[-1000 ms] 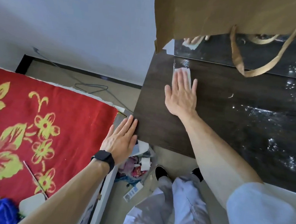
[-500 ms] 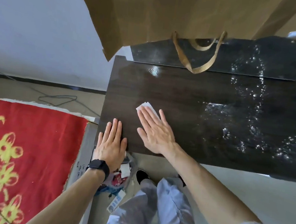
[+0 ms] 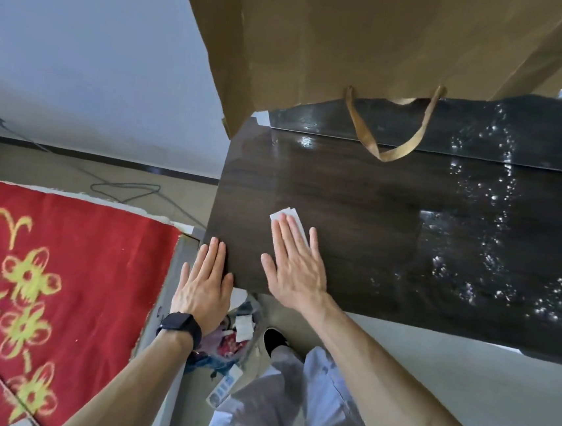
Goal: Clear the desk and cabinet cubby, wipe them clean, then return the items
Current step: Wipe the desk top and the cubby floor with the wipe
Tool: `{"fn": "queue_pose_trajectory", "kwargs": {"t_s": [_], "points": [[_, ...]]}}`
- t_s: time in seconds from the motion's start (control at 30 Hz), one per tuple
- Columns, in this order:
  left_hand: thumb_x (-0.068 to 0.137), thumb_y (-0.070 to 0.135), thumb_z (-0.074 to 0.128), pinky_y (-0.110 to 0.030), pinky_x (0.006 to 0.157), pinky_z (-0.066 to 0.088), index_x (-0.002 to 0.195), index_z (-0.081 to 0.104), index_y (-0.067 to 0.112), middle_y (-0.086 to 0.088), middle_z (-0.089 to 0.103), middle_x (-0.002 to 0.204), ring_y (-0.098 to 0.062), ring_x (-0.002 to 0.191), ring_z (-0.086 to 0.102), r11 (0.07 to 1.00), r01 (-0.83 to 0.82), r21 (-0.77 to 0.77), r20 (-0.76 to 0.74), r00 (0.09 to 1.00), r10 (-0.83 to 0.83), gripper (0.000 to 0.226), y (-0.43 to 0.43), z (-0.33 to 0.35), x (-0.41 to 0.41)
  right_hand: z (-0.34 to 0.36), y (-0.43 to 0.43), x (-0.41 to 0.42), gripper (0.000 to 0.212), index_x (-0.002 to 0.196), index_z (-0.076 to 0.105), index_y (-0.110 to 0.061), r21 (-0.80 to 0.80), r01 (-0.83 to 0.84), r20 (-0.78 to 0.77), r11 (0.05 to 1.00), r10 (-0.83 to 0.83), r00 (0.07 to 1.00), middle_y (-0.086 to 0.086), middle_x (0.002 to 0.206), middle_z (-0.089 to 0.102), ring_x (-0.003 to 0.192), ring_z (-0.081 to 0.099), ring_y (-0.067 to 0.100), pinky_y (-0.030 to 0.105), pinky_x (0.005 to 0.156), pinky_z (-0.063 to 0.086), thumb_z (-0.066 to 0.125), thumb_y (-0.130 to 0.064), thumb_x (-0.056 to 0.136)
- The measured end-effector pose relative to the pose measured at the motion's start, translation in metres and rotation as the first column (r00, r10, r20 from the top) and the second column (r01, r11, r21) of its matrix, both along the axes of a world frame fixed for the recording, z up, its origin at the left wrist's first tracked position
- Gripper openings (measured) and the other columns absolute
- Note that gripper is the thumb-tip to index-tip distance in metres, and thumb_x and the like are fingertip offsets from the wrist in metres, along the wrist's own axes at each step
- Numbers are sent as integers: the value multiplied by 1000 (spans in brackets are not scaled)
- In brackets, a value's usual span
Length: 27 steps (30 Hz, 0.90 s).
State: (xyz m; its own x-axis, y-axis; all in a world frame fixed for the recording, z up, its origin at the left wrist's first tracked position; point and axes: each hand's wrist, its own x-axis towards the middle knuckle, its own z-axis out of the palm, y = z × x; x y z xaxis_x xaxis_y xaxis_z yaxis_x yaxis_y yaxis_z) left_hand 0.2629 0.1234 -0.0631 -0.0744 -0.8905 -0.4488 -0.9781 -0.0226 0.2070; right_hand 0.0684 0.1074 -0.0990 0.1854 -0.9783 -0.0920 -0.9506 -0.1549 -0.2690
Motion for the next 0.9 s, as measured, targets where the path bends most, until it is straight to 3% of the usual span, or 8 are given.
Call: {"fn": "queue_pose_trajectory", "kwargs": {"t_s": [0.2, 0.27, 0.33, 0.4, 0.53, 0.67, 0.8, 0.9], "points": [[104, 38, 17, -42, 123, 1, 158, -2, 19, 11, -16, 160, -8, 147, -16, 999, 3, -46, -22, 1000, -4, 60, 22, -4, 17, 5, -26, -91, 75, 157, 10, -5, 81, 528, -133, 846, -516, 846, 14, 166, 9, 154, 4, 25, 56, 122, 12, 14, -51, 99], [105, 36, 22, -42, 123, 1, 158, 1, 16, 9, -14, 160, -8, 146, -16, 998, -24, -63, -35, 999, 21, 60, 28, -5, 19, 7, -5, -58, 74, 157, 12, -3, 35, 421, -101, 907, -416, 904, 15, 165, 11, 154, 6, 27, 55, 123, 12, 22, -50, 101], [105, 35, 27, -41, 123, 2, 158, 3, 15, 7, -12, 161, -9, 147, -14, 996, -50, -69, -39, 998, 47, 61, 35, -7, 21, 8, 26, -11, 72, 157, 12, -4, 23, 133, -66, 991, -131, 989, 12, 166, 7, 154, 2, 25, 53, 124, 9, 27, -48, 102], [104, 39, 22, -41, 123, 3, 158, 5, 15, 6, -10, 161, -10, 148, -12, 996, -58, -74, -15, 998, 57, 62, 45, -10, 24, 5, 34, 34, 70, 158, 8, -8, 40, -120, -31, 992, 122, 992, 7, 167, 1, 154, -4, 20, 51, 124, 7, 25, -47, 103], [95, 50, 6, -43, 123, 7, 158, 7, 16, 5, -6, 163, -12, 151, -5, 996, -32, -78, 22, 999, 33, 71, 54, -11, 37, 8, -25, 81, 64, 159, 4, -13, 70, -300, 14, 951, 300, 954, 1, 167, -5, 153, -11, 15, 53, 122, 8, 15, -45, 104], [95, 50, 5, -42, 122, 0, 157, -2, 20, 10, -13, 161, -9, 149, -13, 996, 0, -84, 41, 999, 3, 69, 45, -10, 37, 2, -33, 18, 63, 159, 4, -16, 87, 137, -37, 987, -134, 990, -1, 167, -4, 154, -8, 14, 53, 124, 0, 9, -46, 104], [96, 48, 10, -46, 123, 7, 158, 7, 20, 7, -6, 163, -17, 152, -4, 996, 27, -85, 9, 1000, -27, 68, 43, -9, 20, 3, 16, -78, 66, 159, 8, -11, 92, 648, -91, 756, -641, 762, 7, 167, 4, 154, -3, 20, 59, 121, 10, 13, -45, 103], [100, 41, 18, -47, 122, 8, 158, 8, 20, 6, -2, 164, -18, 152, -1, 997, -1, -82, -2, 1000, 1, 62, 47, -8, 8, 10, 35, -53, 70, 158, 10, -7, 77, 680, -58, 729, -678, 733, 11, 166, 8, 154, 1, 23, 60, 121, 10, 16, -47, 102]]}}
